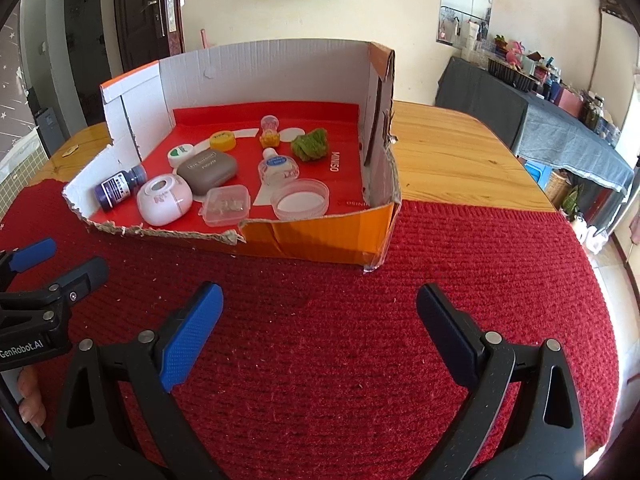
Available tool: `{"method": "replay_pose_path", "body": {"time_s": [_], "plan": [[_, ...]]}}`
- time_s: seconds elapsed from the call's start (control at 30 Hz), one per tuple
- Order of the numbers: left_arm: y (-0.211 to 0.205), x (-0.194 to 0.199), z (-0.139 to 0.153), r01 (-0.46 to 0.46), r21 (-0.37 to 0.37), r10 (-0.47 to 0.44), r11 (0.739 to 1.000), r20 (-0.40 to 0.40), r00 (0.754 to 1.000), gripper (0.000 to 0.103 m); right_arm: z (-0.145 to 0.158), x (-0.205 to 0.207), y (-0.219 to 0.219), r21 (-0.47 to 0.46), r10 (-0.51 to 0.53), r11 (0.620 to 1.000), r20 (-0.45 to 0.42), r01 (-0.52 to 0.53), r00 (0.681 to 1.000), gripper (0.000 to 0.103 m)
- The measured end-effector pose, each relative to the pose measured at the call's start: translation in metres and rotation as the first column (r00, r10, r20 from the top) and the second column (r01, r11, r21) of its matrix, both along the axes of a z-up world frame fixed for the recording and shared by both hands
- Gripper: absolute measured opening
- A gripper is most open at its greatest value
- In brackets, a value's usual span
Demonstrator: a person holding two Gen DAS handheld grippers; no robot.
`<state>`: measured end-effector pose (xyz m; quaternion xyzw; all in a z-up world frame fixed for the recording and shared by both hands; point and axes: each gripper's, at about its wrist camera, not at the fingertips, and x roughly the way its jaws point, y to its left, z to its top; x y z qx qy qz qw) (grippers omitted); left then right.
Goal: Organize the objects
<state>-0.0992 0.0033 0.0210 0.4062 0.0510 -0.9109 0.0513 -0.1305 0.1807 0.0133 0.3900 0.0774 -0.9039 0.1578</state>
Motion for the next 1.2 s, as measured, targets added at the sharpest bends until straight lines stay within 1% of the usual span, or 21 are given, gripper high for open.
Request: {"method": "replay_pose_path", "body": {"time_s": [0.17,0.3,0.6,1.2], "plan": [[0.000,-0.005,-0.008,0.000,0.003,0.000,1.000,0.048,0.999,0.103,-0.011,-0.006,0.004,0.010,-0.025,1.000,0.067,0.024,0.997,0.099],[0.002,-0.006,-0.010,-0.003,-0.015,0.003,1.000,0.060,0.998,0.103,-0.017,-0.007,0.003,0.032,-0.030,0.999,0.102,0.027,0.994,0.099],[0.005,-0.006,-0.010,0.003,-0.040,0.000,0.999,0.081,0.997,0.103,-0.018,-0.004,0.003,0.041,-0.048,0.998,0.106,0.044,0.993,0.102],[0.005,-0.006,-0.012,-0.002,-0.040,0.005,0.999,0.080,0.997,0.103,-0.017,-0.004,0.005,0.041,-0.052,0.998,0.105,0.048,0.993,0.103]]}}
